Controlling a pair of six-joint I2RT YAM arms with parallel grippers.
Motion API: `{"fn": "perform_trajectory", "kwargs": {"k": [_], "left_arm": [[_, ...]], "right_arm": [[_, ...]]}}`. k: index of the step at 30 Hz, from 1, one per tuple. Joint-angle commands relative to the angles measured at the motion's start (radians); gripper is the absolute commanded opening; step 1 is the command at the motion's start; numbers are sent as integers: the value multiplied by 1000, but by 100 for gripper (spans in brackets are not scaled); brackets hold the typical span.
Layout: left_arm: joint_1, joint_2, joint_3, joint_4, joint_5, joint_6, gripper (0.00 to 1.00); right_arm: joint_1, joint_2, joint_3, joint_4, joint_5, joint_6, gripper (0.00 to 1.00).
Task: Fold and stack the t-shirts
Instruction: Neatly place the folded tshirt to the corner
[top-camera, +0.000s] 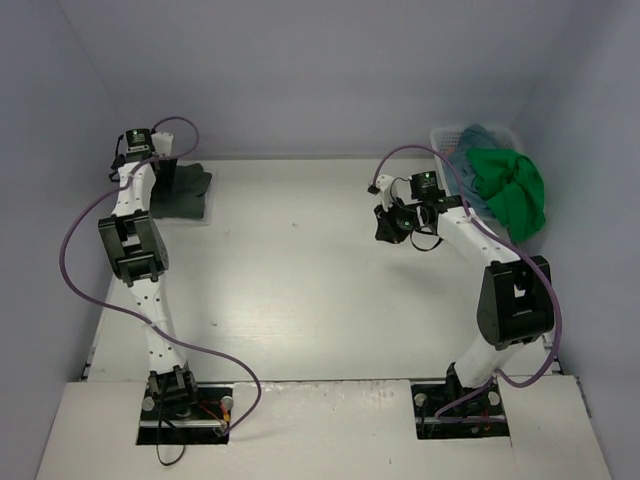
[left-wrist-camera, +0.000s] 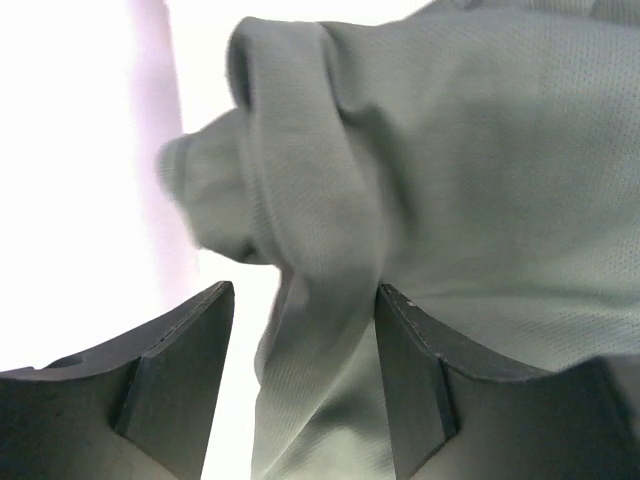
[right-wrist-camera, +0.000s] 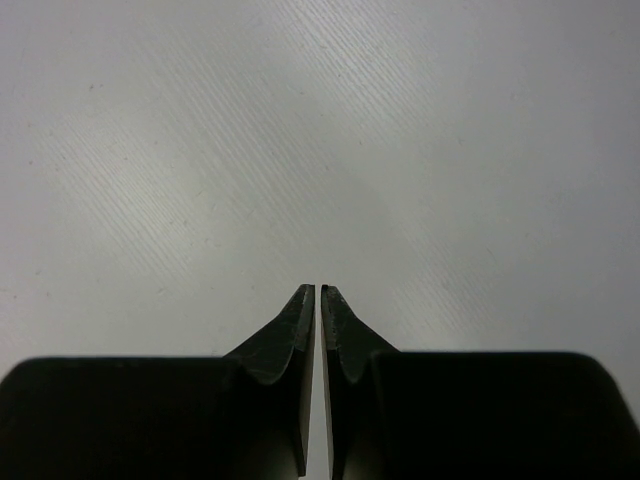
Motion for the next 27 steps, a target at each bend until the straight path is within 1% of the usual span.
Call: {"fn": "perform_trajectory", "kwargs": {"k": [1,9,13,14,15,16,17,18,22,23,27], "left_arm": [[-1,-153,22,58,-31,3,53],[-7,-197,100,14,-38,11,53],[-13,-216,89,5,-26,3,53],[-13,-228,66,6,-15,-3,52],[-13,-236,51,11,17,-8,49],[-15,-240,36,15,28,-15,38],[-16,-247,14,26,41,-20,7],[-19,-245,12,28,51,-23,0],[-22,-195,48,3,115,-37,0],[-21,-182,61,-18,153,-38,0],[-22,-110,170,-61,206,-60,0]], "right_arm": [[-13,-37,-4,7,-39,3,4],[-26,-55,-10,7,-62,-3,5],[-32,-68,-12,7,-70,-3,4],[-35,-71,-13,7,-71,-1,3],[-35,-72,-13,7,-74,0,2],[-35,-72,-12,7,-77,-3,0],[-35,-72,-13,8,-79,-1,0],[-35,-72,-13,7,-80,-1,0],[-35,-69,-7,5,-83,0,0],[-35,-69,-7,7,-83,-1,0],[-35,-65,-7,5,-82,-1,0]]}}
